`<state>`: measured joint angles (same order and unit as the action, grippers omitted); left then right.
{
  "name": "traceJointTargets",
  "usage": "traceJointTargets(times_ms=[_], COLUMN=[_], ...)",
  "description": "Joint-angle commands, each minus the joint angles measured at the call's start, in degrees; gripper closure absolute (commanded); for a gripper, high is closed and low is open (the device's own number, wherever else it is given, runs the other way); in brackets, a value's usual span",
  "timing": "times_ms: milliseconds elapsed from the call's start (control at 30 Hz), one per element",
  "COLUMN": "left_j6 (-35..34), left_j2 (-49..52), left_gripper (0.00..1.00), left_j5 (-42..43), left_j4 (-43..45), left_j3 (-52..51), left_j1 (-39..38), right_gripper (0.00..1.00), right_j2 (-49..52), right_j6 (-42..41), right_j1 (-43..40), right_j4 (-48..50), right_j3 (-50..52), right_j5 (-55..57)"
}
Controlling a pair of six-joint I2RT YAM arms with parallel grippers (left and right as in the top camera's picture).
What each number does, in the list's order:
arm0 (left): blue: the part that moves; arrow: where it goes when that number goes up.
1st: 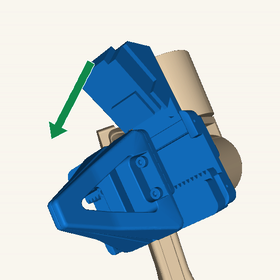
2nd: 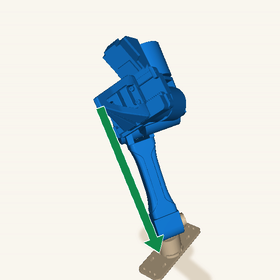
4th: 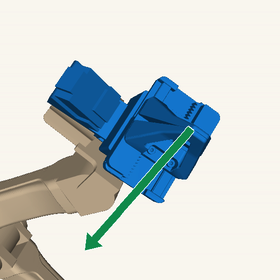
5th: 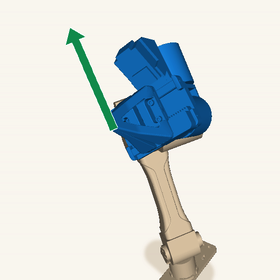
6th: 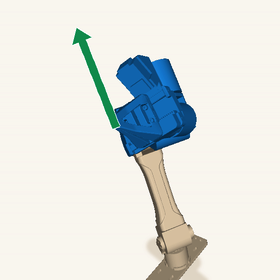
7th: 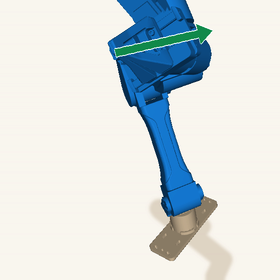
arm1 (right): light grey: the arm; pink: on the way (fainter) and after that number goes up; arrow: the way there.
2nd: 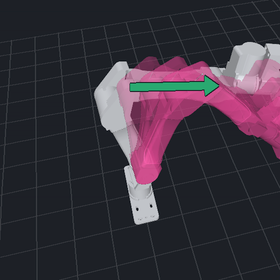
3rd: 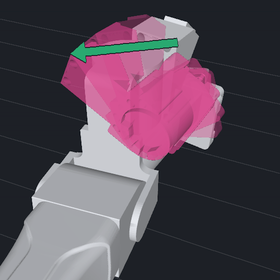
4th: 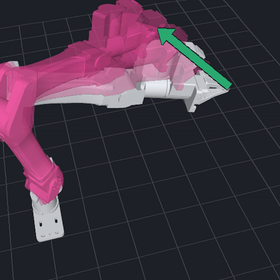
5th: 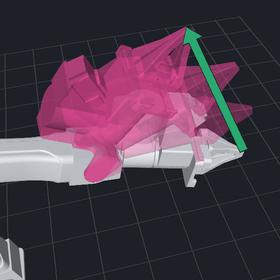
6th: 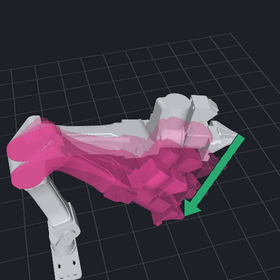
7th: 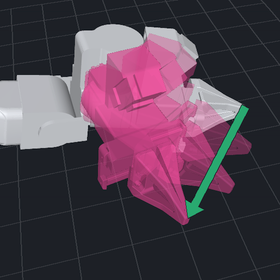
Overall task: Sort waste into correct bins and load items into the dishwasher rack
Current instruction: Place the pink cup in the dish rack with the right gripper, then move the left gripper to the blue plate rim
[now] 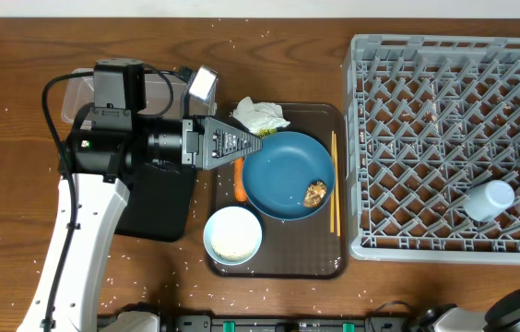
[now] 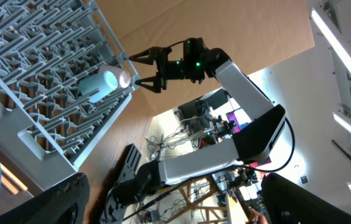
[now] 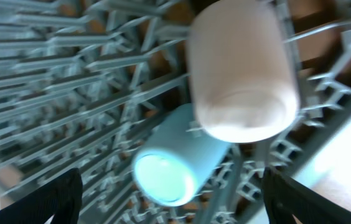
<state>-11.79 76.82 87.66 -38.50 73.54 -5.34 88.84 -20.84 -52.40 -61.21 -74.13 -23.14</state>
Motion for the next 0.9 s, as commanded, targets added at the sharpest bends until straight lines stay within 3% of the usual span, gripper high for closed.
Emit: traceJointTargets(times_ms=[0, 267, 467, 633, 733, 867], left_j6=[0.55, 0.57, 0.57, 0.55, 0.55, 0.57], left_j2=[0.13, -0.66, -0.74, -0.74, -0.96, -3.52], left_gripper=[0.11, 0.05, 0.06, 0.13, 0.23, 0.22], left_j5=[-0.04, -0.02, -0.33, -1.31, -1.31, -7.37], left_j4=[0.24, 1.27, 1.75, 1.75, 1.73, 1.4], left_j3=[0.59, 0.59, 0.59, 0.59, 0.59, 0.59], left_j1=[0.17, 0.17, 0.17, 0.17, 0.17, 0.13], right_gripper=[0.17, 0.24, 0.44, 0.69, 0.74, 0.71], right_j2=[-1.09, -11.52, -16.5, -15.3, -13.77, -13.73], right_j6=[0.48, 5.11, 5.03, 3.74, 3.5, 7.23], right_j1=[-0.46, -0.46, 0.96, 3.93, 5.22, 6.23], right_j4=[0.15, 0.59, -2.6, -3.39, -4.07, -4.13], right_j3=[-2.12, -3.19, -3.13, -2.25, -2.19, -2.23], right_j5=[-9.55, -13.18, -1.31, 3.72, 2.54, -7.15])
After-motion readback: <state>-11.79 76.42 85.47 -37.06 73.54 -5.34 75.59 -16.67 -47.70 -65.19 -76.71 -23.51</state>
